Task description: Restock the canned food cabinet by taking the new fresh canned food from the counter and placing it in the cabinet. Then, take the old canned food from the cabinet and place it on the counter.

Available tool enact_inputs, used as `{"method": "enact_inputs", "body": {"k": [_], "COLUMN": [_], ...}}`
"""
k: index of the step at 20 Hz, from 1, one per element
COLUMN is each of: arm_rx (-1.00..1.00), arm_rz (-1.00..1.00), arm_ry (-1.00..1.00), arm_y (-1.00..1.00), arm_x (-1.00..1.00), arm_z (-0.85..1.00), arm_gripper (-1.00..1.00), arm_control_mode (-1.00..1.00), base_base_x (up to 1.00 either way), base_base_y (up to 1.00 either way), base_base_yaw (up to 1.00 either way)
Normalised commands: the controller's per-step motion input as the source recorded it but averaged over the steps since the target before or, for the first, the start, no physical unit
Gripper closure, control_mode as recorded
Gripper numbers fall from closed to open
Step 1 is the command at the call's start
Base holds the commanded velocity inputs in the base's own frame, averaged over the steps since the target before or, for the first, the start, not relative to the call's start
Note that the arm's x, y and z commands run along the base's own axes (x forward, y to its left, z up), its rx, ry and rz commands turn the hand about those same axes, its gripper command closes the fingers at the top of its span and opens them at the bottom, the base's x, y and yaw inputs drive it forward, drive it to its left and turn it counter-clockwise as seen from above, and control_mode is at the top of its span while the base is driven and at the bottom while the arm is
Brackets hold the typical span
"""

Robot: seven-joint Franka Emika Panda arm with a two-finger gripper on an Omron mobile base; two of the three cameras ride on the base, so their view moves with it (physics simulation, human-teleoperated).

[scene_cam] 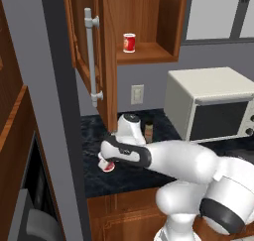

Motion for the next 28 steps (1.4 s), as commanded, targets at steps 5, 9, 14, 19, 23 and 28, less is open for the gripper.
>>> {"method": "enact_inputs", "body": {"k": [5,9,14,19,23,28], "arm_rx": [0.05,0.1,0.07,0.05,0.06,0.09], "arm_rz": [-0.06,-0.09,-0.15,-0.24,-0.24,-0.17], "arm_ry": [-0.24,-0.22,-0.22,-0.18,-0.07,0.0], "arm_y": [-0.69,-0.67,-0.47,-0.34,-0.31,-0.09], "arm_x": [-0.98,-1.0,-0.93,-0.73,-0.48,-0.19], "arm_z": [0.8,0.99,1.0,1.0,1.0,1.0], "arm_gripper": [1.0,1.0,1.0,1.0,1.0,1.0], "arm_control_mode": [-1.0,-1.0,-1.0,-1.0,-1.0,-1.0], "base_base_x": [0.0,0.0,0.0,0.0,0.0,0.0], "base_base_y": [0.0,0.0,0.0,0.0,0.0,0.0], "base_base_yaw": [0.0,0.0,0.0,0.0,0.0,0.0]}}
